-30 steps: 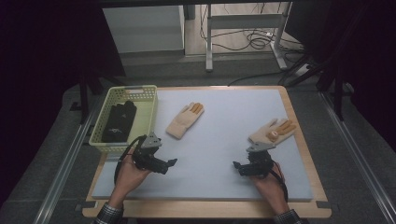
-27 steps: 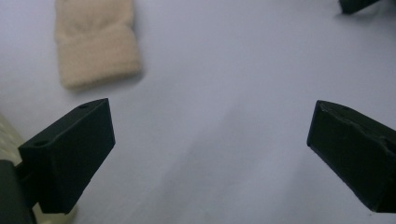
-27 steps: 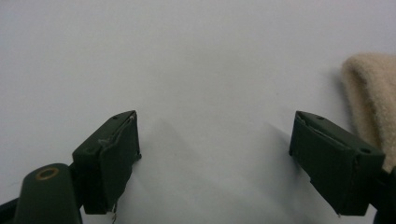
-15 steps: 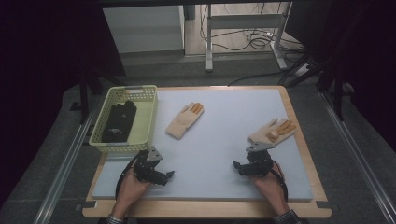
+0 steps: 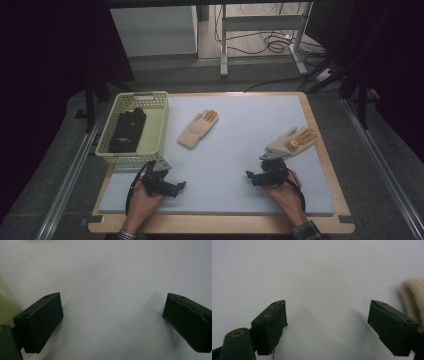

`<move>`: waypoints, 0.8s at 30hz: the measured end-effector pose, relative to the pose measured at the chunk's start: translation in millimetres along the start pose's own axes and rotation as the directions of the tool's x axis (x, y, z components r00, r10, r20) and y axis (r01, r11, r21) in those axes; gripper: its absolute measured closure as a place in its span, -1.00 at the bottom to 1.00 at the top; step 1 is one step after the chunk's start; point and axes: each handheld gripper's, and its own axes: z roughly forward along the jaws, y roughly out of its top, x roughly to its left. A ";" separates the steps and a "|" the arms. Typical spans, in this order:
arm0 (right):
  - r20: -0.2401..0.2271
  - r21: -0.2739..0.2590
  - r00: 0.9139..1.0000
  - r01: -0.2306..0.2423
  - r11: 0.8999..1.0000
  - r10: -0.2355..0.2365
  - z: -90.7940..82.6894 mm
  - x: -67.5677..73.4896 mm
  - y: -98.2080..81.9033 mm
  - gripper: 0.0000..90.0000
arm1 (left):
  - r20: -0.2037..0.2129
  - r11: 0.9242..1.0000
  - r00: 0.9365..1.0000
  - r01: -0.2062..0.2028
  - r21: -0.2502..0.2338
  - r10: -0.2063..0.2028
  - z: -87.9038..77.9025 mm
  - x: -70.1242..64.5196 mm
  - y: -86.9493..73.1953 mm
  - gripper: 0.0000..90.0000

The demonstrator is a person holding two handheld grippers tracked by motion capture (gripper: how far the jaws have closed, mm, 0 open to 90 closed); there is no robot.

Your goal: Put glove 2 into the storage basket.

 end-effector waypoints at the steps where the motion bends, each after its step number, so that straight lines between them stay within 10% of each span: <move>1: -0.013 -0.003 1.000 0.003 1.000 -0.003 2.0 1.4 4.1 -0.63 | 0.000 1.000 1.000 0.000 0.000 0.000 0.0 0.0 0.0 -0.94; 11: -0.096 -0.010 0.995 0.014 1.000 -0.015 28.9 10.8 48.1 -0.58 | 0.001 1.000 1.000 0.001 0.000 -0.001 -0.1 0.0 -0.1 -0.94; 24: -0.158 -0.034 0.986 0.040 0.999 -0.045 67.7 21.1 88.4 0.06 | 0.001 1.000 1.000 0.001 0.000 -0.001 -0.1 0.1 -0.1 -0.94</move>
